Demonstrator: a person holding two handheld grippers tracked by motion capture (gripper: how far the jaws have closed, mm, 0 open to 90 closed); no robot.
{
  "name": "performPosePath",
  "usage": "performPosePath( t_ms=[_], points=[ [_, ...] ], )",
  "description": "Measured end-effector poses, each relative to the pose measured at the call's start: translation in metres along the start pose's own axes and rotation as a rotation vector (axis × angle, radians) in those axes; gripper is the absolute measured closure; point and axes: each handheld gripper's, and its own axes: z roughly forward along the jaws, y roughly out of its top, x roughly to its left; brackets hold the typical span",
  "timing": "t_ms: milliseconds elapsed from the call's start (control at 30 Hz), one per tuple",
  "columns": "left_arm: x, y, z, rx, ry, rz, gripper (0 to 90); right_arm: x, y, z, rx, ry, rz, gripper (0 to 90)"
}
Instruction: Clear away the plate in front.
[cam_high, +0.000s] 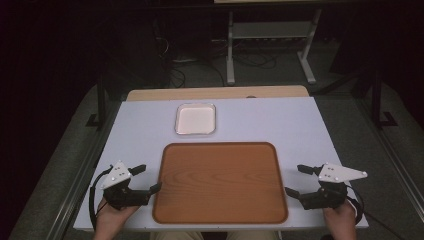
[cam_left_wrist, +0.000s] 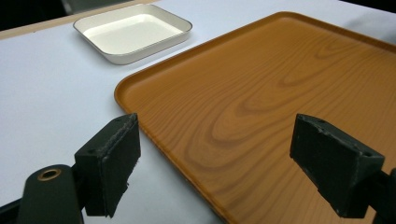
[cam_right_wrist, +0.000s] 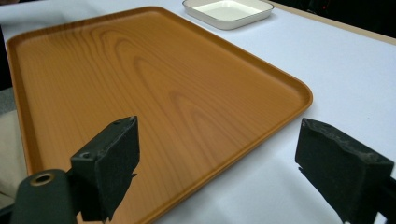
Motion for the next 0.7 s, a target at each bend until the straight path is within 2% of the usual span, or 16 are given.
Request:
performPosePath(
  t_ms=[200,367,600,700],
  points=[
    [0.000,0.002,0.005,0.013,-0.009,-0.002,15.7,0.002,0.000,-0.001,0.003,0.002,-0.003,13.0],
    [0.002,0.005,0.012,0.036,-0.038,-0.030,16.1,0.002,-0.001,-0.003,-0.005,0.003,-0.002,13.0],
    [0.003,0.011,0.018,0.049,-0.046,-0.032,16.2,0.003,-0.002,-0.006,-0.010,-0.006,-0.007,13.0],
    [0.004,0.015,0.022,0.055,-0.054,-0.045,16.2,0.003,-0.002,-0.006,-0.011,-0.005,-0.004,13.0]
  ],
)
